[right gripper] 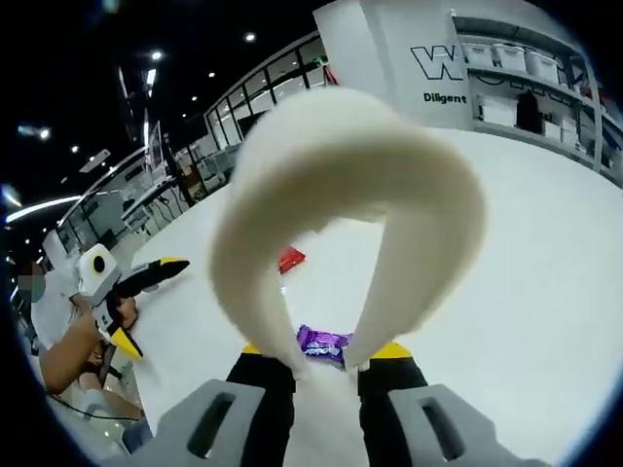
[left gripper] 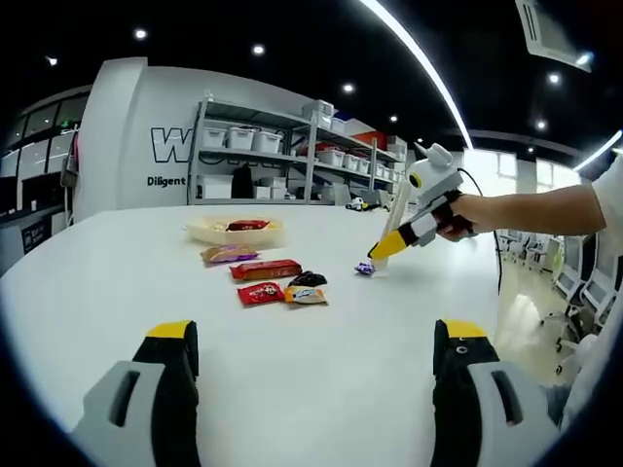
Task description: Place the target food into the container with the food tongs after gripping and lifting it, then release it inside without dropping or visibly crushing the food.
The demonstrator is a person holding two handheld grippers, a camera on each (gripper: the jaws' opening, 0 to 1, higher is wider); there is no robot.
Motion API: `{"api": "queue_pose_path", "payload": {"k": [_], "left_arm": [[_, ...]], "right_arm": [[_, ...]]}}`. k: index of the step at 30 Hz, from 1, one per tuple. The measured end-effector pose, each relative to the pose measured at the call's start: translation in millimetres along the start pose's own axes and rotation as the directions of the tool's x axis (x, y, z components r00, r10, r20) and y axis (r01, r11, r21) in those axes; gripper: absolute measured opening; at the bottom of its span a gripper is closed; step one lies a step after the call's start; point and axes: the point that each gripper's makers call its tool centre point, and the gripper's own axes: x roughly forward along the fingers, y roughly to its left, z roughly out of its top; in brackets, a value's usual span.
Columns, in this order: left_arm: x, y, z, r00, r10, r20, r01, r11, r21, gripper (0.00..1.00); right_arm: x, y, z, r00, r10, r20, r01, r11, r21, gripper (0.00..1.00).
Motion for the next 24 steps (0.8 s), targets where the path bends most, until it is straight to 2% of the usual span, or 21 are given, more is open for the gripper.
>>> {"api": "queue_pose_path", "payload": {"k": [5, 8, 10, 11, 13, 14, 17, 19, 20, 24], "left_arm": [[0.2, -1.6, -0.4, 1.0, -0.005, -0.003, 0.005, 1.0, 0.01, 0.99], [-0.2, -1.6, 0.0, 1.0, -0.006, 0.0, 0.006, 1.0, 0.009, 0.99], [-0.2, -1.9, 0.1, 1.0, -0.009, 0.001, 0.009, 1.0, 0.008, 0.98], [-0.2, -1.9, -0.2, 1.0, -0.008, -0.001, 0.008, 1.0, 0.009, 0.98], [0.0, -2.0, -0.5, 1.0, -0.009, -0.002, 0.009, 1.0, 0.012, 0.99], [0.2, -2.0, -1.1, 1.0, -0.01, -0.007, 0.01, 1.0, 0.014, 0.99], [-0.2, 0.1, 0.5, 1.0, -0.004, 0.002, 0.004, 1.0, -0.005, 0.99], [-0.6, 1.6, 0.5, 1.0, 0.0, 0.003, 0.0, 1.0, -0.005, 0.99], [-0.5, 1.6, 0.6, 1.0, 0.0, 0.004, 0.0, 1.0, -0.006, 0.99], [0.5, 1.3, -0.5, 1.0, 0.002, -0.001, -0.002, 1.0, 0.0, 0.98]], "right_arm": [[-2.2, 11.0, 5.3, 0.999, 0.039, 0.007, -0.039, 0.998, 0.04, 0.19], [-3.5, 7.7, 14.6, 1.0, 0.005, 0.024, -0.005, 1.0, -0.024, 0.19], [-2.7, 8.1, 16.0, 1.0, 0.008, 0.021, -0.007, 0.999, -0.044, 0.19], [-0.7, 12.1, 15.8, 0.999, 0.034, 0.014, -0.033, 0.995, -0.092, 0.2], [1.9, 5.7, 13.6, 1.0, -0.01, -0.006, 0.009, 0.992, -0.129, 0.2], [4.3, 4.4, 14.5, 1.0, -0.02, 0.0, 0.019, 0.983, -0.181, 0.2], [12.8, 10.7, 10.4, 0.999, 0.028, -0.025, -0.032, 0.986, -0.163, 0.2], [18.0, 8.3, 9.0, 0.999, 0.023, -0.042, -0.031, 0.977, -0.212, 0.2], [19.3, 7.9, 12.7, 0.999, 0.02, -0.029, -0.026, 0.975, -0.22, 0.21], [19.9, 5.3, 13.2, 0.999, 0.011, -0.053, -0.023, 0.972, -0.232, 0.21]]}}
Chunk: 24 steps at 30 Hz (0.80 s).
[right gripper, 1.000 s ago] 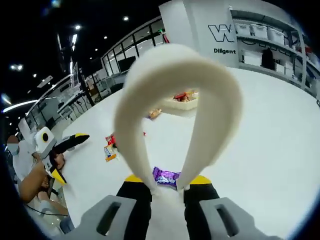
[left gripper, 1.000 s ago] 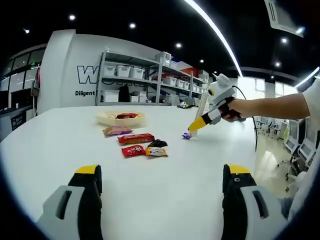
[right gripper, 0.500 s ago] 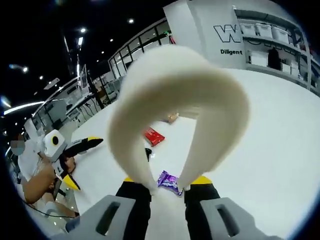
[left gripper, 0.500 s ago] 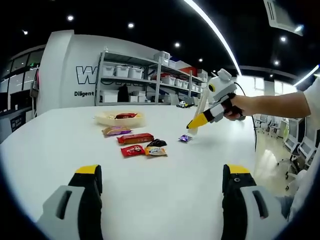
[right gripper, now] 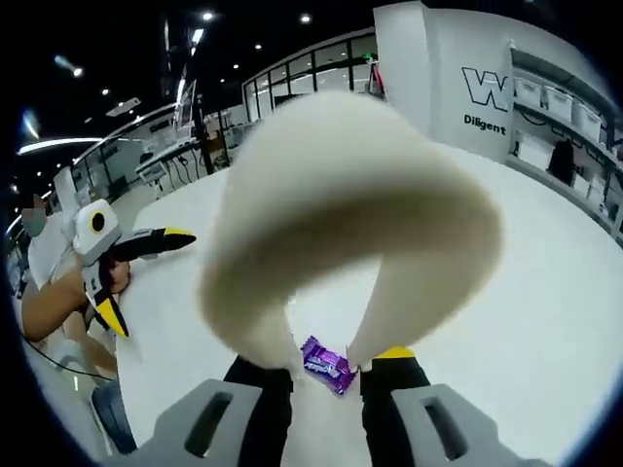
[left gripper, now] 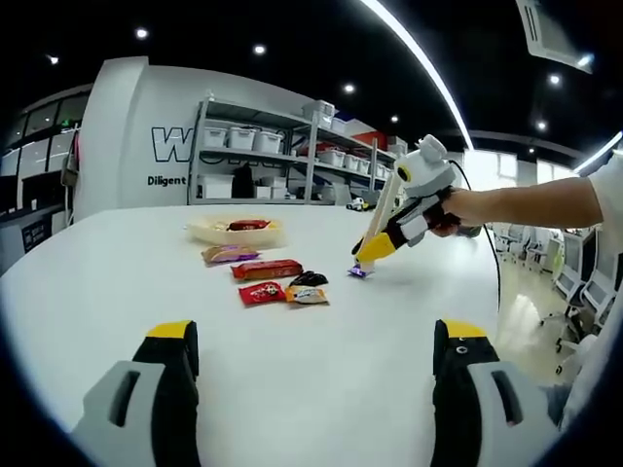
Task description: Place the target food into the container with the food tongs after gripping and lifting it, then release it inside without dropping or visibly crushing the food.
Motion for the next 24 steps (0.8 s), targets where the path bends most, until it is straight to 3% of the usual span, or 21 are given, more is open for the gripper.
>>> {"api": "queue_pose_path", "payload": {"k": [2, 5, 11, 13, 15, 17, 18, 21, 24], "left_arm": [[0.1, -0.2, -0.5, 1.0, 0.003, -0.002, -0.003, 1.0, 0.007, 0.98], [0.5, -0.3, -0.9, 1.0, 0.006, -0.006, -0.006, 1.0, 0.008, 0.98], [1.0, -0.8, -1.6, 1.0, 0.009, -0.01, -0.008, 1.0, 0.026, 0.98], [1.7, -0.9, -3.1, 1.0, 0.006, -0.021, -0.005, 1.0, 0.028, 0.99], [1.5, -1.7, -3.1, 1.0, 0.004, -0.019, -0.004, 1.0, 0.029, 0.98], [1.1, -1.3, -2.9, 1.0, 0.004, -0.018, -0.004, 1.0, 0.027, 0.98], [1.1, -0.8, -2.7, 1.0, 0.006, -0.017, -0.005, 1.0, 0.025, 0.98], [0.6, 0.2, -2.5, 1.0, 0.013, -0.015, -0.013, 1.0, 0.029, 0.98], [0.7, 0.9, -2.6, 1.0, 0.017, -0.016, -0.016, 0.999, 0.031, 0.98]], "right_arm": [[-0.5, 0.4, -0.9, 1.0, -0.001, -0.016, 0.001, 1.0, -0.009, 0.21], [-4.7, 2.7, -5.3, 0.998, -0.003, -0.067, 0.009, 0.995, 0.099, 0.2], [-14.2, 4.5, -3.6, 0.998, 0.016, -0.058, -0.008, 0.991, 0.134, 0.21], [-17.4, 2.1, -2.6, 0.999, 0.005, -0.042, -0.001, 0.995, 0.102, 0.21], [-18.6, 7.2, 1.5, 0.999, 0.043, -0.008, -0.043, 0.999, -0.004, 0.22], [-17.4, 0.4, 1.9, 1.0, 0.011, -0.003, -0.012, 0.996, -0.086, 0.22], [-16.2, -1.2, -0.9, 1.0, 0.004, -0.022, -0.007, 0.994, -0.105, 0.22], [-10.8, 11.0, -4.7, 0.997, 0.07, -0.037, -0.073, 0.994, -0.08, 0.22], [-6.8, 8.4, -7.2, 0.997, 0.052, -0.055, -0.058, 0.991, -0.12, 0.22]]}}
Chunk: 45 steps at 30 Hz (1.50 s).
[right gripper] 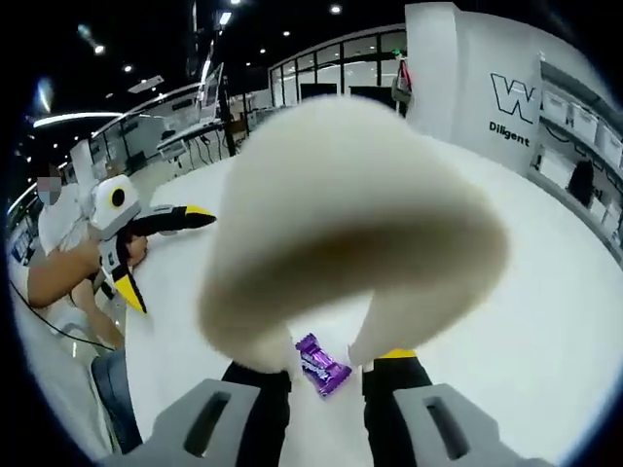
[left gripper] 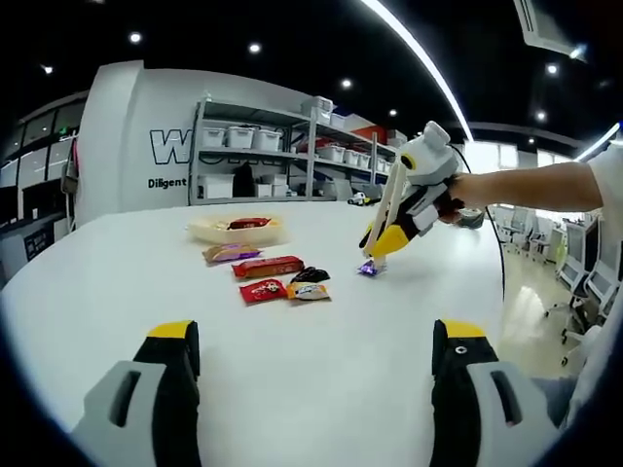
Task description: Place the target food into the container with the food tongs after gripping and lifting it, then release it inside without dropping or visibly crushing the food.
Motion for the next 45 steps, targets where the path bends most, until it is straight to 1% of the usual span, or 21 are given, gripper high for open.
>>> {"api": "queue_pose_path", "payload": {"k": [1, 4, 6, 8, 10, 12, 16, 18, 21, 24, 25, 27, 30, 32, 34, 36, 38, 39, 41, 42, 45], "left_arm": [[0.1, -0.1, 0.3, 1.0, 0.001, 0.002, -0.001, 1.0, -0.001, 0.98], [-0.1, 0.1, 0.4, 1.0, 0.002, 0.002, -0.002, 1.0, 0.004, 0.98], [0.2, 0.8, 0.3, 1.0, 0.003, 0.001, -0.003, 1.0, 0.002, 0.98], [0.2, 0.6, 0.4, 1.0, 0.002, 0.001, -0.002, 1.0, 0.003, 0.98], [0.2, 0.7, 0.1, 1.0, 0.002, -0.001, -0.002, 1.0, 0.0, 0.98], [-0.2, 0.7, 0.6, 1.0, 0.003, 0.003, -0.003, 1.0, 0.001, 0.98], [-0.2, 0.9, 0.2, 1.0, 0.004, 0.001, -0.004, 1.0, 0.001, 0.97], [-0.3, 1.0, 0.0, 1.0, 0.005, 0.0, -0.005, 1.0, 0.003, 0.97], [-0.4, 0.9, -0.1, 1.0, 0.005, -0.001, -0.005, 1.0, 0.002, 0.97], [-0.6, 0.5, -0.2, 1.0, 0.002, -0.001, -0.002, 1.0, 0.003, 0.97], [-0.7, 0.4, 0.1, 1.0, 0.001, 0.002, -0.001, 1.0, 0.001, 0.98], [-1.1, -0.1, 1.5, 1.0, -0.004, 0.01, 0.004, 1.0, -0.005, 0.98], [-2.0, 1.2, 3.2, 1.0, 0.0, 0.021, 0.001, 1.0, -0.016, 0.98], [-1.8, 0.8, 2.3, 1.0, 0.005, 0.018, -0.005, 1.0, -0.011, 0.98], [-1.4, -0.1, 2.1, 1.0, 0.004, 0.018, -0.004, 1.0, 0.0, 0.98], [-1.2, 0.3, 1.6, 1.0, 0.005, 0.015, -0.005, 1.0, -0.001, 0.98], [-1.9, 1.1, 2.8, 1.0, 0.005, 0.024, -0.005, 1.0, -0.01, 0.98], [-2.1, 1.3, 3.1, 1.0, 0.007, 0.026, -0.006, 1.0, -0.011, 0.98], [-1.5, 1.1, 2.9, 1.0, 0.007, 0.025, -0.007, 1.0, -0.002, 0.98], [-1.0, 0.8, 2.5, 1.0, 0.007, 0.021, -0.007, 1.0, 0.0, 0.98], [-0.3, 0.0, 2.1, 1.0, 0.007, 0.018, -0.007, 1.0, 0.008, 0.98]], "right_arm": [[1.3, 0.0, 0.6, 1.0, 0.006, 0.002, -0.006, 1.0, 0.006, 0.22], [0.0, -2.4, -1.2, 1.0, -0.014, -0.011, 0.015, 0.991, 0.13, 0.21], [0.7, -0.8, -4.3, 1.0, 0.002, -0.026, 0.003, 0.986, 0.167, 0.2], [1.4, -0.2, -4.8, 1.0, -0.01, -0.023, 0.013, 0.989, 0.144, 0.2], [3.6, 5.6, -9.5, 0.999, -0.006, -0.042, 0.011, 0.992, 0.125, 0.21], [5.2, 5.4, -7.3, 0.999, -0.018, -0.036, 0.021, 0.997, 0.078, 0.2], [5.0, 5.4, -8.6, 0.998, -0.039, -0.048, 0.044, 0.994, 0.1, 0.14], [4.9, 0.8, -7.5, 0.997, -0.071, -0.04, 0.075, 0.991, 0.11, 0.13], [6.0, -4.4, -2.3, 0.998, -0.068, -0.006, 0.068, 0.983, 0.17, 0.12], [2.2, -13.9, 8.5, 0.996, -0.085, 0.027, 0.079, 0.982, 0.174, 0.11], [0.9, -16.6, 15.2, 0.996, -0.083, 0.045, 0.072, 0.975, 0.211, 0.11], [-0.6, -23.5, 27.6, 0.993, -0.087, 0.079, 0.065, 0.968, 0.243, 0.12], [0.4, -36.2, 40.6, 0.991, -0.103, 0.088, 0.077, 0.963, 0.26, 0.11], [3.2, -38.2, 43.8, 0.991, -0.099, 0.086, 0.071, 0.956, 0.286, 0.11], [9.6, -40.2, 42.6, 0.991, -0.107, 0.075, 0.083, 0.958, 0.275, 0.11], [15.4, -37.3, 33.9, 0.995, -0.096, 0.041, 0.083, 0.961, 0.262, 0.12], [17.4, -34.7, 27.7, 0.995, -0.091, 0.028, 0.081, 0.963, 0.259, 0.14], [17.9, -35.9, 25.4, 0.995, -0.094, 0.024, 0.085, 0.962, 0.259, 0.15], [17.6, -38.0, 20.0, 0.996, -0.085, 0.019, 0.079, 0.973, 0.215, 0.17], [15.2, -40.5, 19.6, 0.994, -0.108, 0.027, 0.102, 0.978, 0.18, 0.18], [14.6, -36.1, 15.1, 0.996, -0.092, 0.015, 0.087, 0.979, 0.186, 0.19]]}}
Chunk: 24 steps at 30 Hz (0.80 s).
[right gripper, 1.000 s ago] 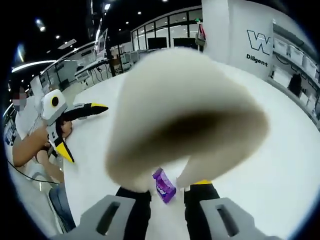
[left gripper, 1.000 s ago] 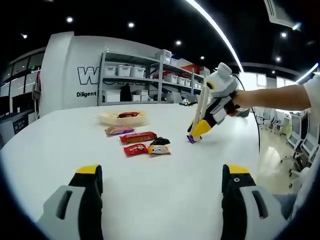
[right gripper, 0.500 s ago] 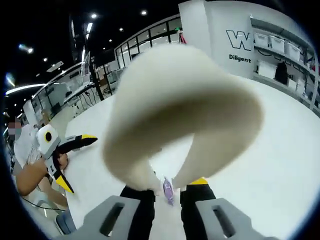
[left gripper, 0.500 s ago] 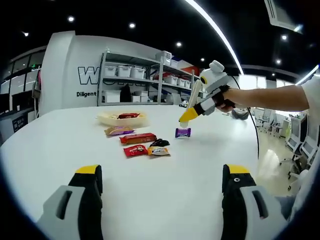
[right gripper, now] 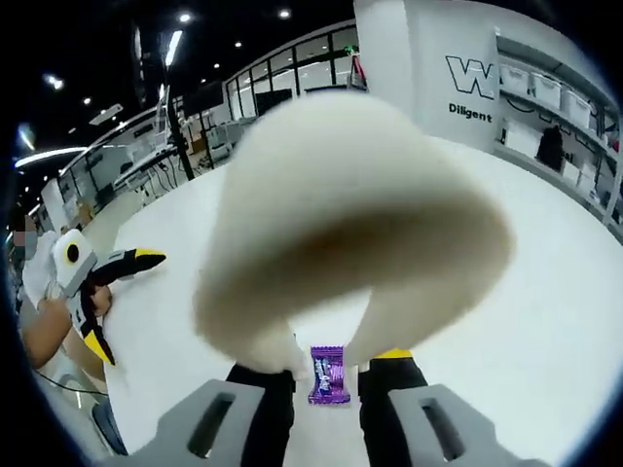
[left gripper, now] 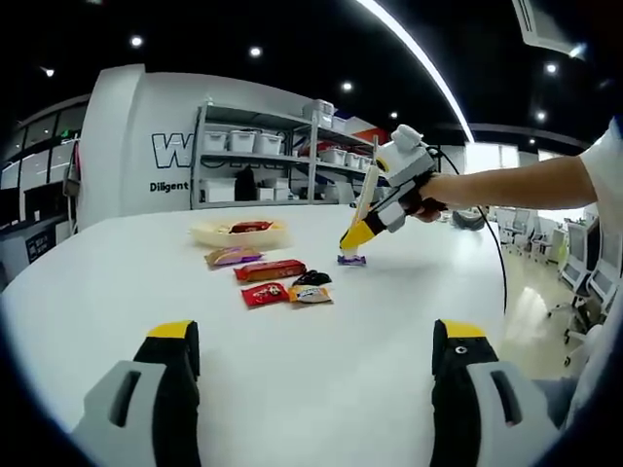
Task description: Place the target food into the container with the food tongs after gripping and lifting it, then release it inside without dropping or visibly crushing the food.
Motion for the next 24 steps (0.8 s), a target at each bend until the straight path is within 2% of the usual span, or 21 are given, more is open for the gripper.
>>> {"api": "queue_pose_path", "payload": {"k": [1, 3, 4, 5, 7, 8, 9, 13, 16, 20, 24], "left_arm": [[0.1, 0.4, 0.0, 1.0, 0.001, 0.0, -0.001, 1.0, 0.002, 0.98], [0.2, 0.5, -0.1, 1.0, 0.003, -0.002, -0.003, 1.0, 0.004, 0.98], [0.2, 0.5, -0.1, 1.0, 0.004, -0.001, -0.004, 1.0, 0.004, 0.98], [0.1, 0.8, -0.1, 1.0, 0.004, -0.002, -0.004, 1.0, 0.002, 0.98], [0.1, 1.4, 0.0, 1.0, 0.005, -0.002, -0.005, 1.0, 0.0, 0.98], [0.3, 1.8, -0.2, 1.0, 0.003, -0.003, -0.003, 1.0, -0.004, 0.98], [0.2, 1.9, -0.1, 1.0, 0.004, -0.003, -0.004, 1.0, -0.006, 0.98], [0.0, 1.7, 0.6, 1.0, 0.003, 0.001, -0.003, 1.0, -0.007, 0.97], [0.0, 1.8, 0.7, 1.0, 0.0, 0.002, 0.0, 1.0, -0.012, 0.98], [-0.2, 1.8, 0.4, 1.0, 0.002, 0.003, -0.002, 1.0, -0.015, 0.98], [-0.2, 2.1, -0.5, 1.0, 0.005, -0.002, -0.005, 1.0, -0.017, 0.97]], "right_arm": [[1.6, 1.8, -3.9, 1.0, 0.006, -0.005, -0.006, 1.0, 0.01, 0.19], [3.2, 0.6, -9.7, 1.0, -0.014, -0.022, 0.013, 1.0, -0.023, 0.16], [6.0, -4.2, -1.1, 1.0, -0.027, 0.013, 0.028, 0.994, -0.108, 0.14], [3.1, -4.7, -5.8, 0.998, -0.053, -0.031, 0.053, 0.998, 0.029, 0.12], [4.6, -4.1, -2.5, 0.998, -0.06, -0.027, 0.06, 0.998, 0.002, 0.11], [4.6, -8.7, -0.6, 0.996, -0.09, -0.016, 0.089, 0.996, -0.023, 0.11], [4.8, -5.5, 0.2, 0.997, -0.073, -0.016, 0.073, 0.997, -0.019, 0.12], [1.4, -4.0, 22.7, 0.998, -0.042, 0.053, 0.04, 0.998, 0.044, 0.12], [-0.4, -7.1, 35.2, 0.997, -0.048, 0.066, 0.046, 0.998, 0.037, 0.13], [-0.7, -10.2, 66.0, 0.992, -0.044, 0.116, 0.039, 0.998, 0.038, 0.13], [3.8, -15.5, 88.6, 0.988, -0.05, 0.143, 0.045, 0.998, 0.039, 0.13]]}}
